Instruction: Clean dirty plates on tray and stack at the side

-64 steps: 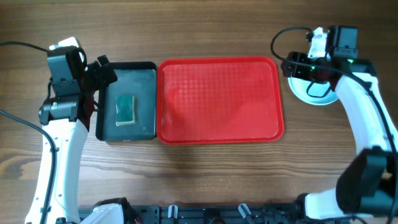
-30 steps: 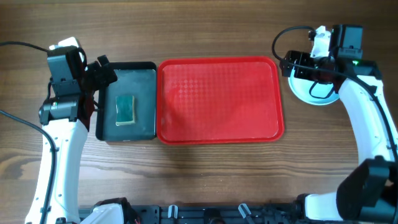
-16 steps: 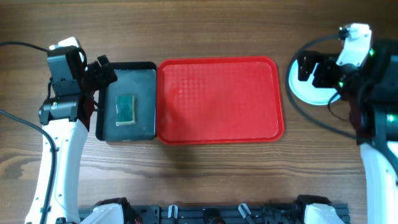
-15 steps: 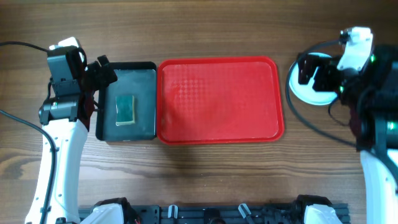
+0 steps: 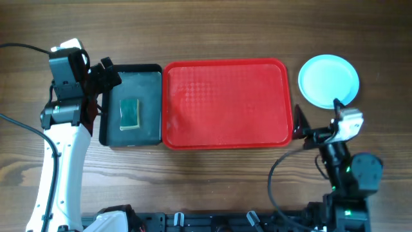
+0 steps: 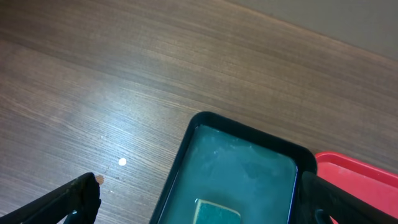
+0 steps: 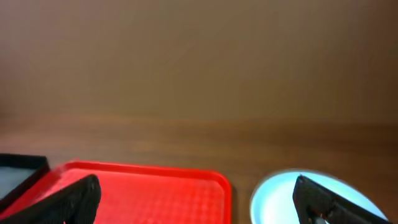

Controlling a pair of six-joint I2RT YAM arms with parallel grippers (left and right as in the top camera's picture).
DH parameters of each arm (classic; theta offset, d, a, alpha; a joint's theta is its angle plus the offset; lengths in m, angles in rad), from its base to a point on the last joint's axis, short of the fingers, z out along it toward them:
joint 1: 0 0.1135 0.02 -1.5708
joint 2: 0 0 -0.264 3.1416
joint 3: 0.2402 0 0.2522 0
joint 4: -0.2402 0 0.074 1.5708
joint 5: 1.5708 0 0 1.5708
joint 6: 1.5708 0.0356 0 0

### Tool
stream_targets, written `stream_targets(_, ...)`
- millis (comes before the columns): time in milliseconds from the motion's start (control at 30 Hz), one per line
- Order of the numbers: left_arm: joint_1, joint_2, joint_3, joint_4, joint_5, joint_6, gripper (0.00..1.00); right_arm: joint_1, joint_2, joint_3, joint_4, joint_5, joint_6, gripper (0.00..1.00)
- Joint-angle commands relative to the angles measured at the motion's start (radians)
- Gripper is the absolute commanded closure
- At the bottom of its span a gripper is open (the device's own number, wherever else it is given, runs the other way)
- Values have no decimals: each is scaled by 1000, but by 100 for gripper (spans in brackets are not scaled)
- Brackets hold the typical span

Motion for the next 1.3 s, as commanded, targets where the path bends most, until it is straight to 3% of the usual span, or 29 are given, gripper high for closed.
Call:
stream_targets(0, 1, 1, 6, 3, -12, -9, 0, 66, -121, -105, 144, -1, -3, 0)
stream_targets(367, 1, 1, 6, 3, -12, -9, 0, 97, -264, -235, 171, 7, 14, 0)
stream_targets(700, 1, 1, 6, 3, -12, -9, 0, 97, -336, -240, -57, 34, 18, 0)
stream_targets(900, 1, 1, 6, 3, -12, -9, 0, 97, -336, -240, -57, 81, 26, 0)
stream_targets(1067, 1, 1, 6, 3, -12, -9, 0, 93, -336, -240, -62, 121, -121, 0)
stream_targets(1267, 1, 1, 6, 3, -12, -9, 0, 79, -336, -240, -63, 126, -134, 0)
